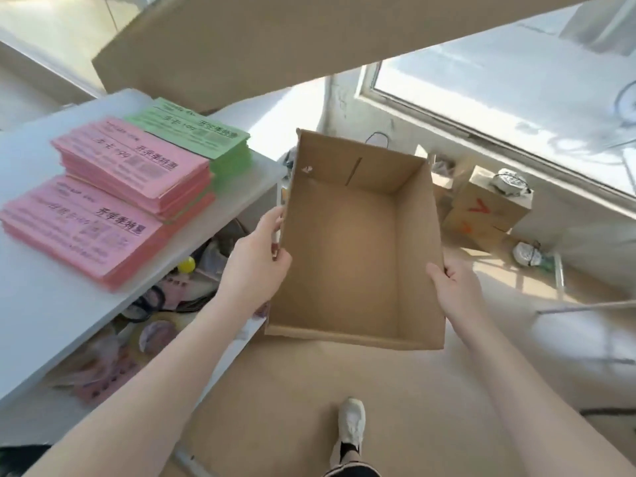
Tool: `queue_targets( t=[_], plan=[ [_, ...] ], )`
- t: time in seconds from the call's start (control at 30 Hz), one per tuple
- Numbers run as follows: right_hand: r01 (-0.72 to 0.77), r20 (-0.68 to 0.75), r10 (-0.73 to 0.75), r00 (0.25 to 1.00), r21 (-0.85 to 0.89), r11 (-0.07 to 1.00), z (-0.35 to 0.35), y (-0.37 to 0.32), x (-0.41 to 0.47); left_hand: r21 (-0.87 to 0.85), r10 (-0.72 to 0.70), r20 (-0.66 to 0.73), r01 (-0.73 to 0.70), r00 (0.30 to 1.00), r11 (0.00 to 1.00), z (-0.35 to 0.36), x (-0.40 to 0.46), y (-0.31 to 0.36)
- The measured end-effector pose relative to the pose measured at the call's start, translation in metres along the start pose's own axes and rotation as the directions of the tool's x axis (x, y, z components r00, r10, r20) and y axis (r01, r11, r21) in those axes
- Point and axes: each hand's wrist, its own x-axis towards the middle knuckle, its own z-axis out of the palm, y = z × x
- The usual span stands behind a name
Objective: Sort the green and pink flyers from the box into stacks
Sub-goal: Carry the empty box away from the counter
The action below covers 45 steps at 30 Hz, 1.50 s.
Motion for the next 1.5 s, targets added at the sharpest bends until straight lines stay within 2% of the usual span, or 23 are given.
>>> queue_targets(
  t=[0.1,0.27,0.4,0.5,0.7,0.87,0.97,1.07,1.23,1.33,1.4,1.5],
  plan=[
    [-0.098,0.068,0.101,0.993,-0.041,0.994,-0.005,0.038,0.044,-0.028,-0.153,0.016,0.154,0.988,0.988,0.056,0.036,-0.007],
    [-0.233,0.155,0.269,0.950,-0.219,0.948,-0.003,0.109,0.122,-0.034,-0.378,0.090,0.382,0.921,0.923,0.152,0.071,-0.032],
    [-0.233,0.151,0.291,0.945,-0.317,0.919,0.026,0.158,0.166,-0.181,-0.493,0.065,0.496,0.868,0.849,0.224,0.085,-0.077],
    [-0.216,0.192,0.304,0.933,-0.379,0.900,0.057,0.193,0.189,-0.221,-0.607,0.077,0.607,0.791,0.763,0.264,0.093,-0.113],
    [-0.093,0.319,0.220,0.922,-0.368,0.925,0.138,0.233,0.276,-0.009,-0.646,0.058,0.648,0.761,0.762,0.325,0.146,-0.196],
    [0.156,0.313,-0.002,0.950,-0.467,0.870,0.213,0.253,0.364,0.167,-0.643,0.033,0.630,0.765,0.759,0.373,0.204,-0.254],
    [0.257,0.355,-0.096,0.930,-0.442,0.859,0.263,0.263,0.415,0.224,-0.664,-0.010,0.649,0.747,0.727,0.404,0.232,-0.286],
    [0.237,0.464,-0.063,0.884,-0.328,0.914,0.303,0.284,0.450,0.104,-0.745,-0.034,0.744,0.666,0.660,0.438,0.252,-0.311],
    [0.172,0.459,0.048,0.887,-0.427,0.888,0.351,0.328,0.478,-0.165,-0.870,0.066,0.865,0.489,0.474,0.501,0.267,-0.354],
    [0.165,0.488,0.108,0.866,-0.483,0.860,0.374,0.349,0.489,-0.112,-0.896,0.122,0.903,0.427,0.415,0.526,0.270,-0.370],
    [0.178,0.525,0.098,0.845,-0.450,0.875,0.386,0.360,0.494,-0.058,-0.906,0.126,0.915,0.404,0.400,0.537,0.271,-0.378],
    [0.203,0.580,0.099,0.808,-0.433,0.878,0.400,0.376,0.496,0.006,-0.895,0.151,0.905,0.420,0.425,0.544,0.272,-0.387]
  ],
)
